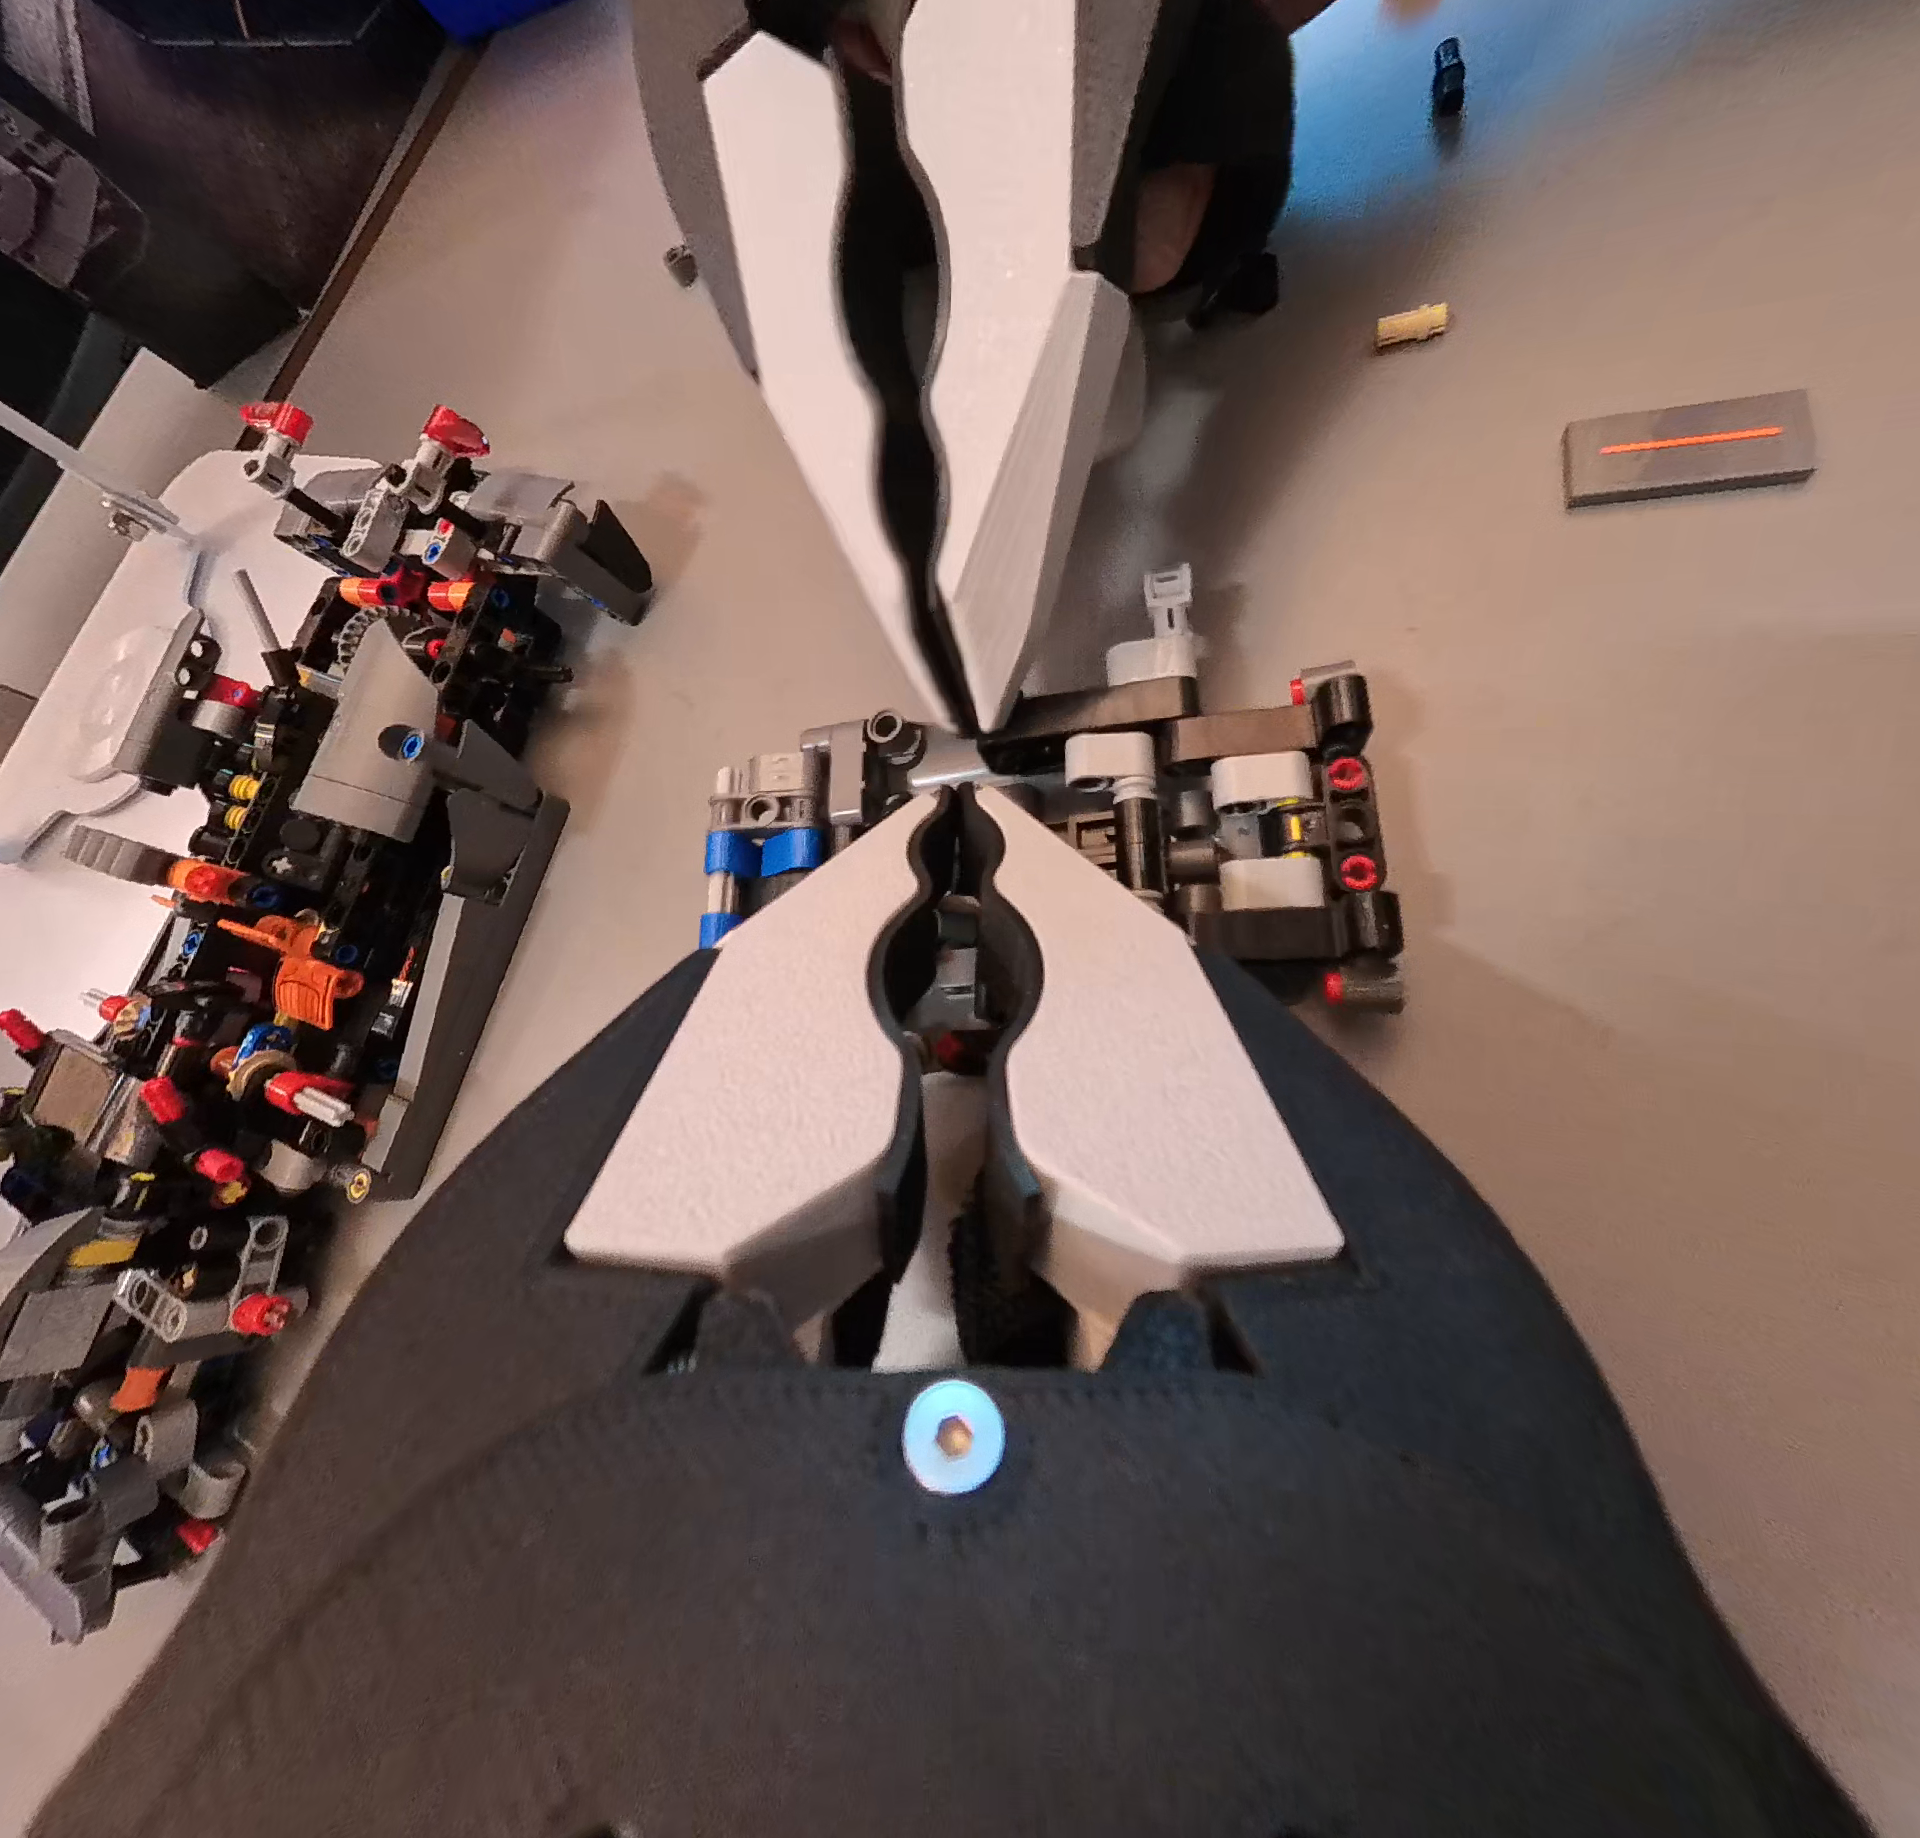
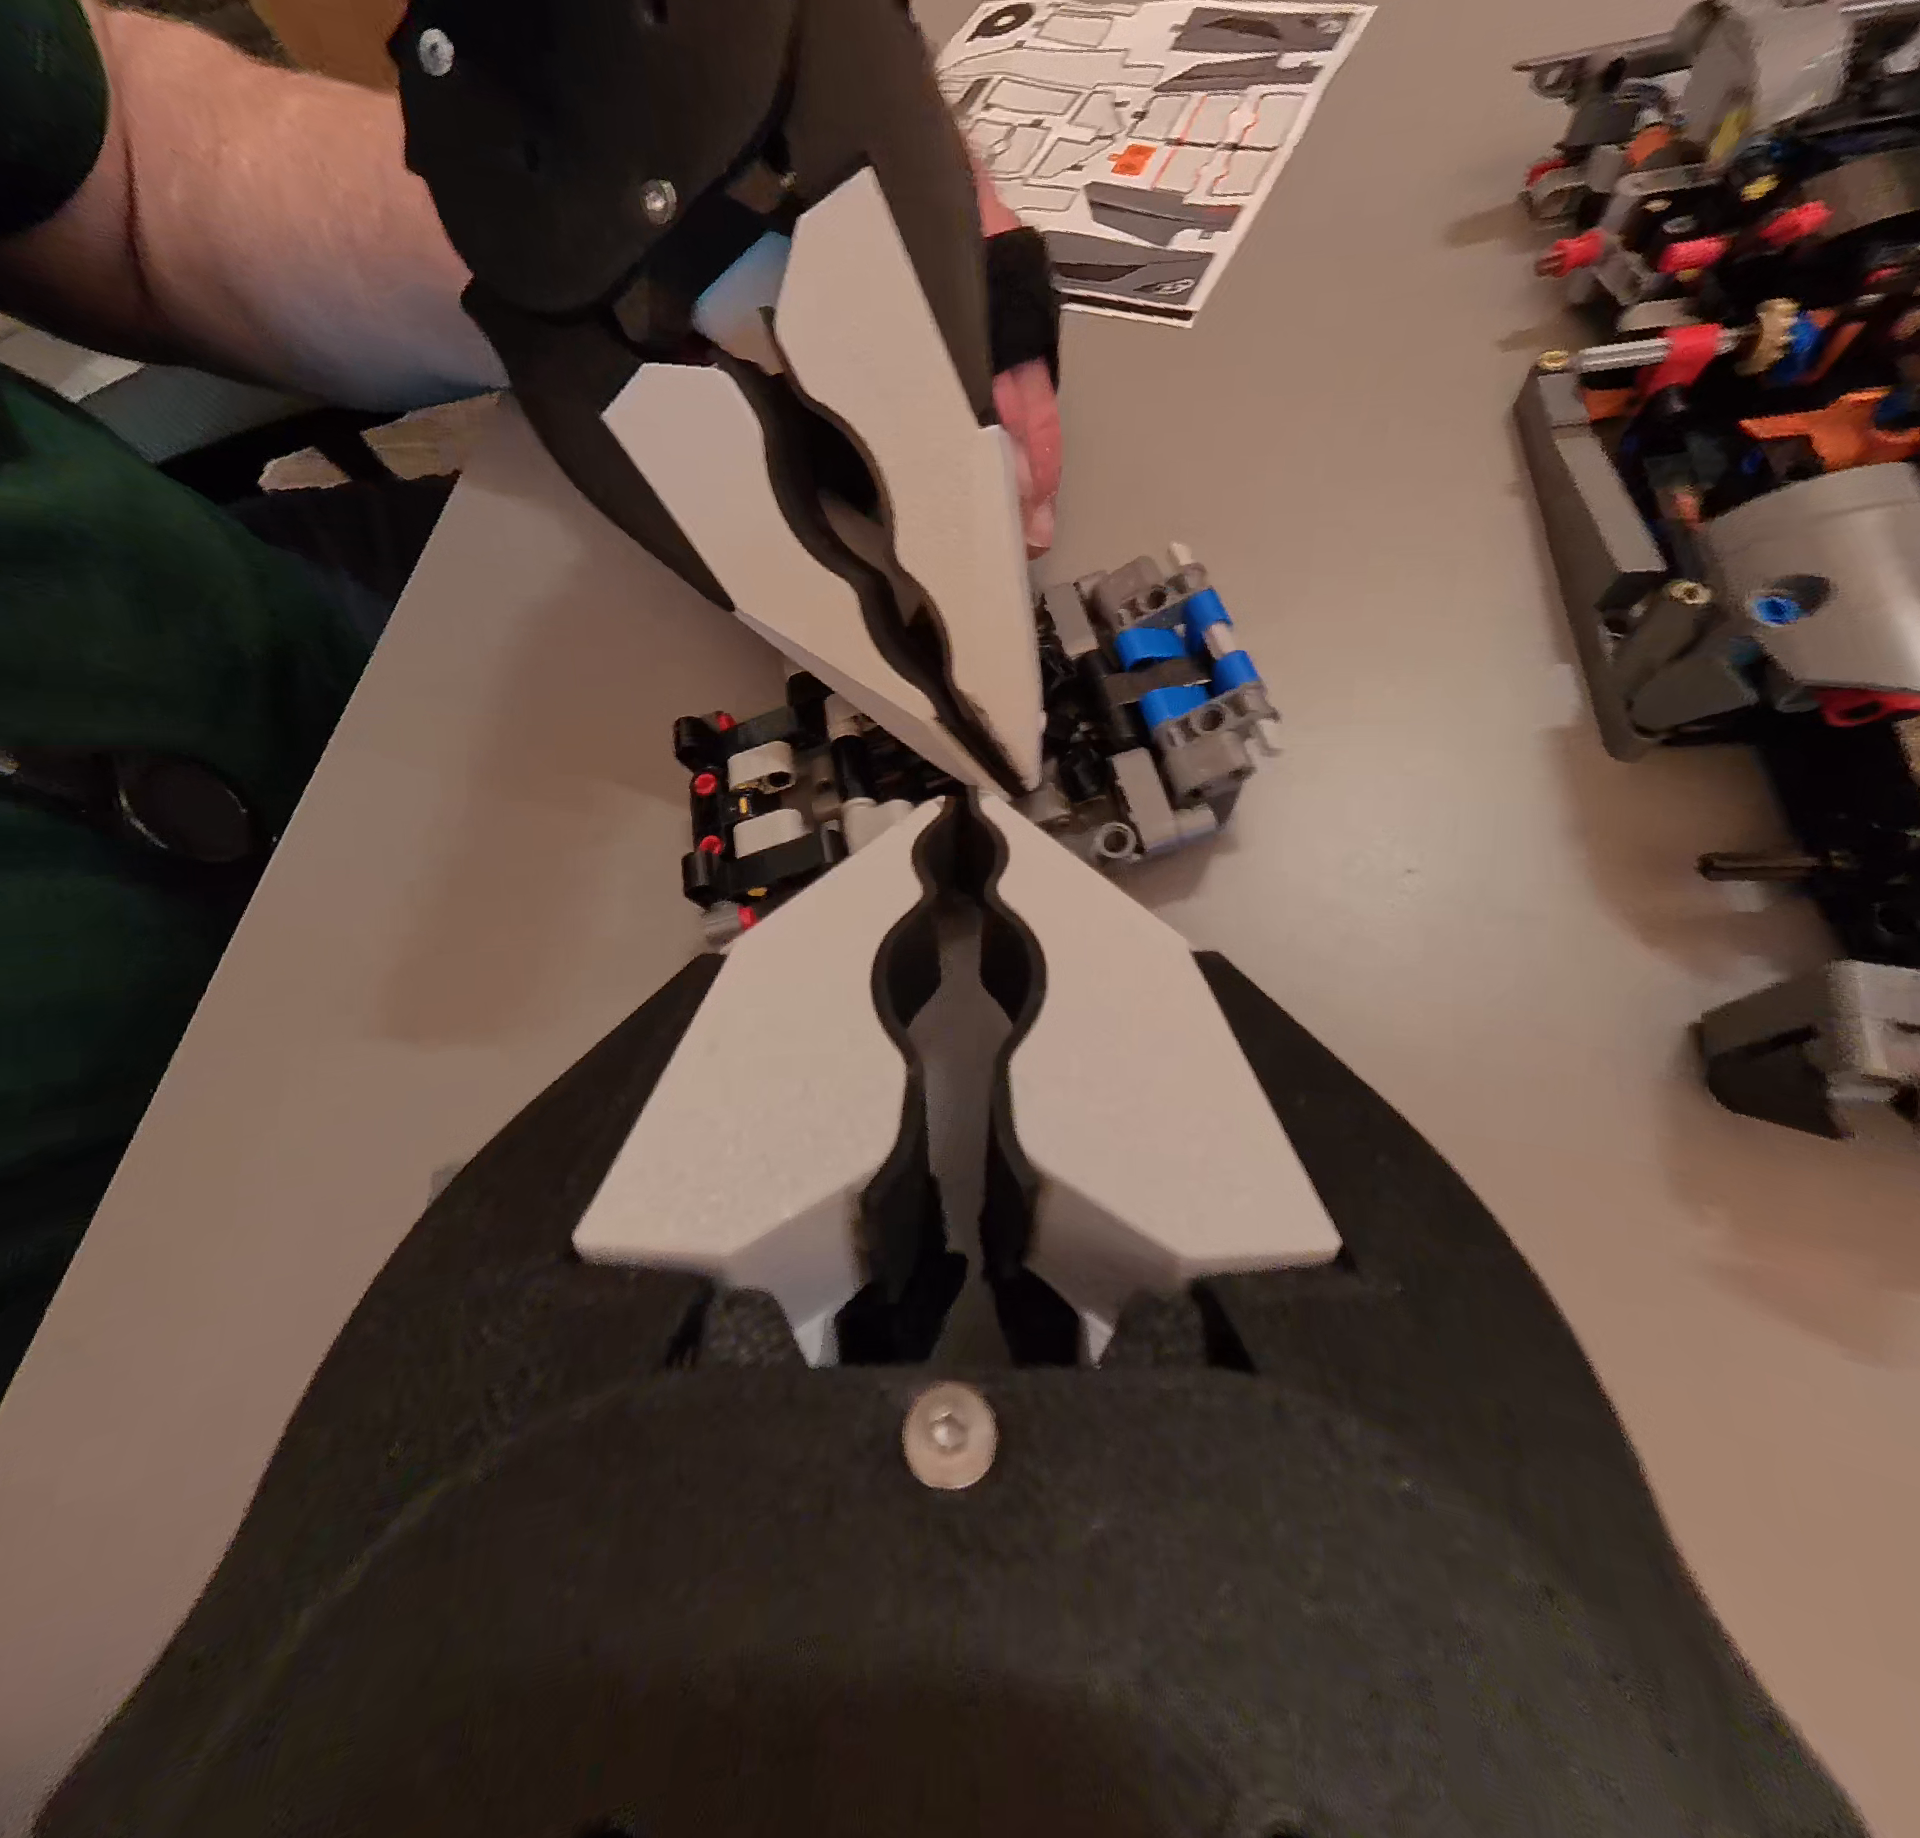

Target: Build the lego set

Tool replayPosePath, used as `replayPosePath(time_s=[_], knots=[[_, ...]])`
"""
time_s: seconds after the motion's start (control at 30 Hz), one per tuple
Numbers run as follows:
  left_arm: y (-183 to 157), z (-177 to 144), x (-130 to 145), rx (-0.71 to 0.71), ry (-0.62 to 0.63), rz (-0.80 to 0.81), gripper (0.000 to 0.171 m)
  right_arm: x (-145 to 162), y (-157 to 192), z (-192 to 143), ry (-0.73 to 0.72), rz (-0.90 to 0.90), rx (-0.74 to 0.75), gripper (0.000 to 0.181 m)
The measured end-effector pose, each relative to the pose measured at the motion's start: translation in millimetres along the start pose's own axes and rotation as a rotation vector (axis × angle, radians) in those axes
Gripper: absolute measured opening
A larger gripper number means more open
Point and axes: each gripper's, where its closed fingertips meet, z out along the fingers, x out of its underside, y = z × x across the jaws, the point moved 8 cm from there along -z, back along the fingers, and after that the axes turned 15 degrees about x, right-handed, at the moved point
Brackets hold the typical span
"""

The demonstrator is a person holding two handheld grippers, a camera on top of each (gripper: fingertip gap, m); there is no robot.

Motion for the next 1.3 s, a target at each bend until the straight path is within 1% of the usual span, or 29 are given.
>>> replayPosePath(time_s=[0.13, 0.27, 0.33, 0.4, 0.43, 0.5, 0.57, 0.7, 0.77, 0.83, 0.97, 1.0, 1.03, 1.07, 1.17, 1.3], knots=[[0, 0, 0, 0.003, -0.001, -0.002, 0.000, -1, 5, 3, 0.011, -0.012, -0.034, 0.000], [-1, 2, 1, 0.000, 0.020, 0.010, 0.000, 1, -7, -5, -0.017, 0.073, -0.024, 0.001], [-1, 2, 1, 0.003, 0.020, 0.002, 0.000, 1, -12, -8, -0.028, 0.106, -0.018, 0.005], [-1, 2, 1, 0.005, 0.020, 0.002, 0.000, 2, -14, -10, -0.031, 0.085, 0.021, 0.016], [-1, 2, 1, 0.004, 0.021, 0.003, 0.000, 0, -14, -11, -0.049, 0.082, 0.028, 0.016], [-1, 2, 1, 0.005, 0.021, 0.003, 0.000, -2, -15, -11, -0.063, 0.082, 0.030, 0.024], [0, 2, 1, 0.008, 0.020, 0.001, 0.000, 1, -12, -8, -0.038, 0.044, 0.032, 0.019], [-1, 2, 1, 0.006, 0.021, 0.004, 0.000, 0, -8, -7, -0.040, -0.019, 0.056, 0.011], [-1, 2, 1, 0.007, 0.021, 0.006, 0.000, -1, -6, -8, -0.048, -0.035, 0.054, 0.013], [-1, 2, 1, 0.007, 0.021, 0.007, 0.000, 1, -5, -6, -0.027, -0.055, 0.062, 0.016], [-1, 2, 1, 0.009, 0.021, 0.006, 0.000, 2, -4, -6, -0.013, -0.085, 0.073, 0.016], [-1, 2, 1, 0.010, 0.019, 0.005, 0.000, 3, -3, -7, -0.009, -0.098, 0.075, 0.014], [-1, 2, 0, 0.010, 0.016, 0.004, 0.000, 3, -3, -8, -0.002, -0.118, 0.088, 0.006], [-1, 2, 0, 0.011, 0.012, 0.004, 0.000, 2, -3, -8, -0.002, -0.134, 0.104, 0.003], [-2, 2, 0, 0.008, 0.017, 0.009, 0.000, -1, -1, -8, -0.030, -0.121, 0.089, 0.018], [-2, 2, 0, 0.009, 0.017, 0.008, 0.000, 0, 1, -7, -0.022, -0.126, 0.071, 0.020]])
